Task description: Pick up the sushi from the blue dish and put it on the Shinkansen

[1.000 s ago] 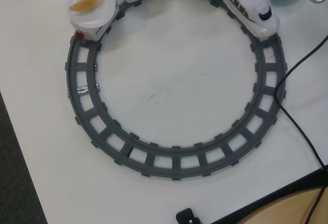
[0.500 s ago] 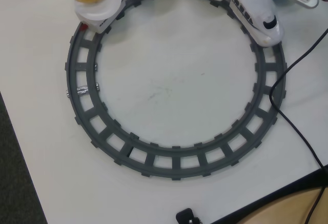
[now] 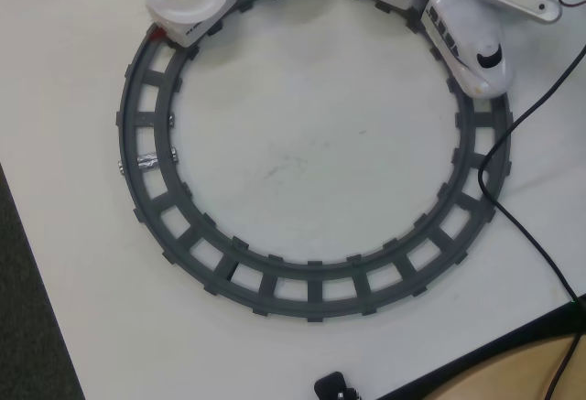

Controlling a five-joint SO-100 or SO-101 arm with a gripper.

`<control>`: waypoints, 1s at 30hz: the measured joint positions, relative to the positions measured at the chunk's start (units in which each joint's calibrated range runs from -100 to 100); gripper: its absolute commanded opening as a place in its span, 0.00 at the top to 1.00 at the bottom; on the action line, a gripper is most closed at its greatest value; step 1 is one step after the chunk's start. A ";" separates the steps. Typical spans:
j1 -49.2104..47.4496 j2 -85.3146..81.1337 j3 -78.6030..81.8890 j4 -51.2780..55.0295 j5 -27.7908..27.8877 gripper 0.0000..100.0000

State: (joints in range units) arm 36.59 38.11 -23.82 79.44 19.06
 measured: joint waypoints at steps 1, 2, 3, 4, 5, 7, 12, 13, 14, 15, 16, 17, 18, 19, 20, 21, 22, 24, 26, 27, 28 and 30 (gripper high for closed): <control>0.16 0.00 -0.27 0.00 0.00 0.98; 0.24 -0.08 -0.36 -0.09 0.00 0.98; 0.24 -0.17 -0.36 -0.17 0.00 0.98; 0.24 -0.25 -0.36 -0.17 0.00 0.97; 0.24 -0.25 -0.36 -0.17 0.00 0.96; 0.24 -0.25 -0.36 -0.17 0.00 0.94; 0.71 -1.01 -0.27 -0.17 -0.68 0.90; 0.95 -1.26 -0.18 -0.26 -1.62 0.89; 1.26 -1.60 -0.18 -0.26 -2.67 0.88; 1.73 -2.36 -0.18 -0.44 -3.19 0.86; 2.21 -3.20 -0.18 -1.40 -4.39 0.84; 2.76 -4.04 -0.18 -2.10 -5.49 0.82; 3.39 -4.72 -0.18 -3.32 -7.11 0.80; 4.02 -5.14 -0.18 -4.90 -9.10 0.77; 4.57 -5.39 -0.18 -5.60 -11.14 0.75; 5.12 -5.47 -0.18 -6.21 -13.33 0.73; 5.75 -5.47 -0.18 -6.65 -15.37 0.72; 5.99 -5.47 -0.18 -7.00 -18.56 0.70; 5.67 -5.47 -0.18 -7.00 -20.97 0.69; 5.28 -5.47 -0.18 -7.00 -21.86 0.70; 5.04 -5.47 -0.18 -7.09 -22.69 0.70; 4.96 -5.47 -0.18 -7.35 -23.90 0.70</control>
State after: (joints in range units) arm 41.55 32.63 -24.00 72.09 -4.84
